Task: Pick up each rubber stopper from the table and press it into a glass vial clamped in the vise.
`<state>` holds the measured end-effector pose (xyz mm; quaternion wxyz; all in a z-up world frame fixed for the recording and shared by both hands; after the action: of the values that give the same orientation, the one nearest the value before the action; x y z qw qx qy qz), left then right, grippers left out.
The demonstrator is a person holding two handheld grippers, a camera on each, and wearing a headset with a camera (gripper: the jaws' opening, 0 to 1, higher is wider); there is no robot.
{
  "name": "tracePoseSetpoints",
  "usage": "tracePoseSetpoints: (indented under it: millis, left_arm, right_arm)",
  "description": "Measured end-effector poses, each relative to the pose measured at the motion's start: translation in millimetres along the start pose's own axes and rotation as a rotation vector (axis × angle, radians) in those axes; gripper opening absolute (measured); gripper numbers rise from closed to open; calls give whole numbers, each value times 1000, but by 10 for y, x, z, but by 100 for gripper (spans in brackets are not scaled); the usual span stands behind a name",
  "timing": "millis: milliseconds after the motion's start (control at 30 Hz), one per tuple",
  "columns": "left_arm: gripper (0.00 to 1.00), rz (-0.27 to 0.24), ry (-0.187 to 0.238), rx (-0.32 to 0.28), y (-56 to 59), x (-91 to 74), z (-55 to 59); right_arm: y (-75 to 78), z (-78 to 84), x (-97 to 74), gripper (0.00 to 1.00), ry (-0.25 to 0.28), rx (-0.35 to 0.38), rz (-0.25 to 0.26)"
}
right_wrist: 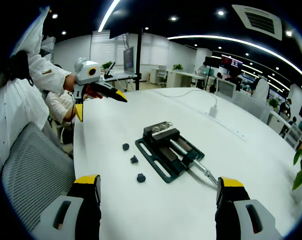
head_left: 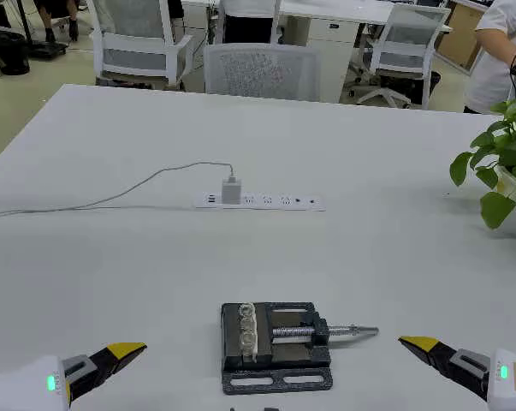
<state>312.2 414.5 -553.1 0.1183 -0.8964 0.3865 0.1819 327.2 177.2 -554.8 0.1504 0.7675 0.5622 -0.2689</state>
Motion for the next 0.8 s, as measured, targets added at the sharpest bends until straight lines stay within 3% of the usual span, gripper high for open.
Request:
tracePoseSetpoints:
  millis: [800]
  left_arm:
    - [97, -5, -3, -7, -20, 3, 14]
  right_arm:
    - [20, 29, 8, 94, 1, 7, 0]
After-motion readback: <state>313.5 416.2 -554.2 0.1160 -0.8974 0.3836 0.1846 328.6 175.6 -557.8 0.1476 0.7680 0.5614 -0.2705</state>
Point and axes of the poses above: the centre of the closed fingertips' face, and the gripper's own axes: x roughly forward along the fingers, y roughly to its right, z roughly out of its underside, the point moved 2 cm from there along -x, roughly backward along the fingers, and after that the axes turned 15 degrees about -z, right-handed, at the moved point
